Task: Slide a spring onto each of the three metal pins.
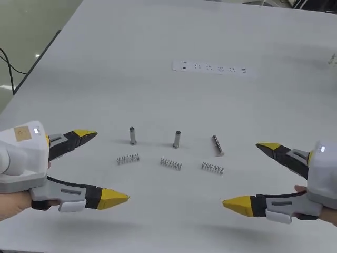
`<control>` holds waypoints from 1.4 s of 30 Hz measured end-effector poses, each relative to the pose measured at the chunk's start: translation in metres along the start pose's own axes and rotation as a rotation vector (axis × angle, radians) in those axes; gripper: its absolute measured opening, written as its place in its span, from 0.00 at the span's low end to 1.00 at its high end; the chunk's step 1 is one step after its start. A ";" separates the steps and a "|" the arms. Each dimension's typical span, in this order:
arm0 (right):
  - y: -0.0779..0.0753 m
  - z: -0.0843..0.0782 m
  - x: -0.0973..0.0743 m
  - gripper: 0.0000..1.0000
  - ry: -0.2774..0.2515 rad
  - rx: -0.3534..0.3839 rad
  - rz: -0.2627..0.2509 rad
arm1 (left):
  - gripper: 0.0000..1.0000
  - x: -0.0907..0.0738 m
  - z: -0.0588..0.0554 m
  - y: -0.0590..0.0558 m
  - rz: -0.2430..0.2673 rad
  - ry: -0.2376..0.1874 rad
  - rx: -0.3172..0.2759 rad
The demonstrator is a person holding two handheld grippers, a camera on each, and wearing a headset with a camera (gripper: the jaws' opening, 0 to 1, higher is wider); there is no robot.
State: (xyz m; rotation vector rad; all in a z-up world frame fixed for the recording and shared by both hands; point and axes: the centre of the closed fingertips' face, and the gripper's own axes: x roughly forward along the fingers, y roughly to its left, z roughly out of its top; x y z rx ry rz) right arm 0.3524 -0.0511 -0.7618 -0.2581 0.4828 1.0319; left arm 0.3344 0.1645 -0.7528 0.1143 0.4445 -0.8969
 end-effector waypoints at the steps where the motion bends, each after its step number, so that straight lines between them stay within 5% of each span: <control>1: -0.001 0.000 0.000 1.00 -0.001 -0.001 -0.002 | 0.97 0.000 0.000 0.000 0.001 -0.001 0.003; 30: 0.003 0.006 0.013 0.96 0.021 0.033 0.037 | 0.97 0.002 -0.006 0.002 0.006 -0.009 -0.029; 42: -0.014 0.021 0.028 0.90 0.028 0.035 0.042 | 0.97 0.004 -0.009 0.003 0.003 -0.001 -0.032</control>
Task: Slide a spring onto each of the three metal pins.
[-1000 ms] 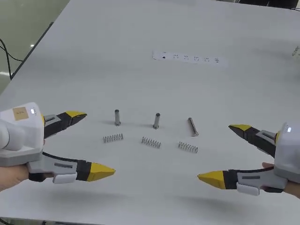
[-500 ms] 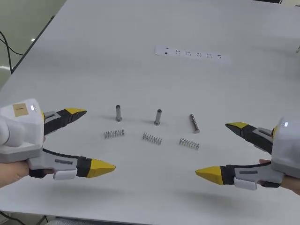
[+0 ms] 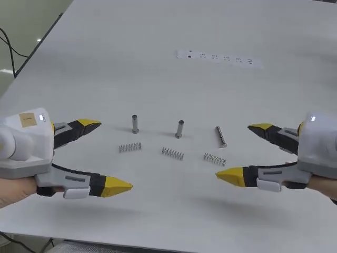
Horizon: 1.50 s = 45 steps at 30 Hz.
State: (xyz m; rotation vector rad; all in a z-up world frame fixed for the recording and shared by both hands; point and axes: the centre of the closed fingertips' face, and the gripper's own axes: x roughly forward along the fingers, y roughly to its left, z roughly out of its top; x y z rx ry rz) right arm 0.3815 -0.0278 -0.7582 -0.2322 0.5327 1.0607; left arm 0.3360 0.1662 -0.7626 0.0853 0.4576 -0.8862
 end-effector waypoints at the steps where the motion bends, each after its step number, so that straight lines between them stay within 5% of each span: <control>1: -0.003 0.002 0.002 0.88 -0.001 0.005 0.000 | 0.97 0.000 0.000 0.000 0.002 -0.001 0.000; 17: -0.043 0.011 0.020 0.70 0.092 0.080 -0.079 | 0.97 0.002 0.000 -0.001 -0.008 0.007 -0.006; 26: -0.055 -0.004 0.031 0.62 0.205 0.056 -0.108 | 0.97 0.002 -0.003 0.001 -0.004 0.018 -0.001; 45: -0.082 -0.017 0.061 0.38 0.336 0.179 -0.145 | 0.97 0.003 -0.009 0.001 -0.003 0.025 -0.013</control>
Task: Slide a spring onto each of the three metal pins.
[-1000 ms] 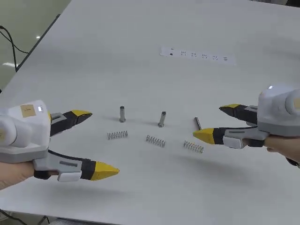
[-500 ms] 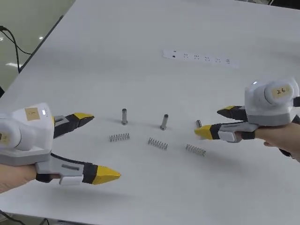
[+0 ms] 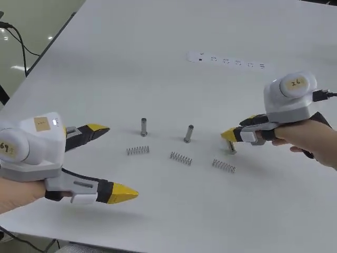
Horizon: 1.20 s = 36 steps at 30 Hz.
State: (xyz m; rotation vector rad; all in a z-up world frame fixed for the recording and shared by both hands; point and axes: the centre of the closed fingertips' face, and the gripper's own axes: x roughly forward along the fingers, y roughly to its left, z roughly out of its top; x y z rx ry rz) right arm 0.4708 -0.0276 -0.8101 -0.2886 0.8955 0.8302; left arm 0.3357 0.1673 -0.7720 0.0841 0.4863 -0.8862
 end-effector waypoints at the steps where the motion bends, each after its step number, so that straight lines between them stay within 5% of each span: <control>1: -0.002 -0.001 0.003 0.36 0.008 0.006 -0.005 | 0.97 0.000 0.000 0.000 0.001 0.000 -0.001; 15: -0.018 -0.018 0.023 0.27 0.110 0.091 -0.040 | 0.96 -0.001 -0.005 0.002 0.001 0.006 -0.010; 36: -0.019 -0.023 0.039 0.20 0.135 0.143 -0.054 | 0.95 0.003 -0.007 0.002 -0.006 0.007 -0.020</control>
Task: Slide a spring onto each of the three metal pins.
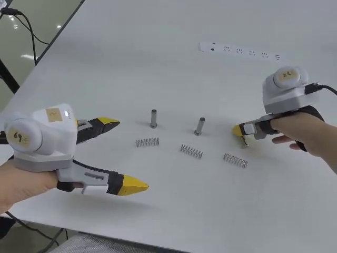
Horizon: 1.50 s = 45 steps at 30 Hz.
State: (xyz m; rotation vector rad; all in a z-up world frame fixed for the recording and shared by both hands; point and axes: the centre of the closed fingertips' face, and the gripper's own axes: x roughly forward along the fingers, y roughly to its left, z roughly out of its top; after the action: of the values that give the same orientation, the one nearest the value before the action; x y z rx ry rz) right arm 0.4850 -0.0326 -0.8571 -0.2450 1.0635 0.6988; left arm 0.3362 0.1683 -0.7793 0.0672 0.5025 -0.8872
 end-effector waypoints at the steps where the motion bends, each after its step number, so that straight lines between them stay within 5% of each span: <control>1: 0.000 0.000 0.000 0.20 -0.001 -0.013 -0.003 | 0.95 0.000 0.000 0.000 0.001 0.000 0.000; 20: 0.000 -0.003 0.000 0.10 0.009 -0.068 -0.077 | 0.95 -0.004 0.000 -0.005 0.000 -0.001 -0.001; 31: 0.003 -0.002 -0.012 0.10 -0.070 0.000 -0.041 | 0.95 -0.004 0.000 -0.005 -0.003 0.001 0.001; 45: 0.003 -0.001 -0.026 0.10 -0.140 -0.029 -0.051 | 0.95 -0.002 0.005 -0.008 -0.009 -0.006 0.011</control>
State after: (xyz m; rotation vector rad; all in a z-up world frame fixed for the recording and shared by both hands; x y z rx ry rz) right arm 0.4747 -0.0409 -0.8344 -0.2438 0.9114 0.6761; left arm 0.3312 0.1633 -0.7734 0.0727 0.4926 -0.8993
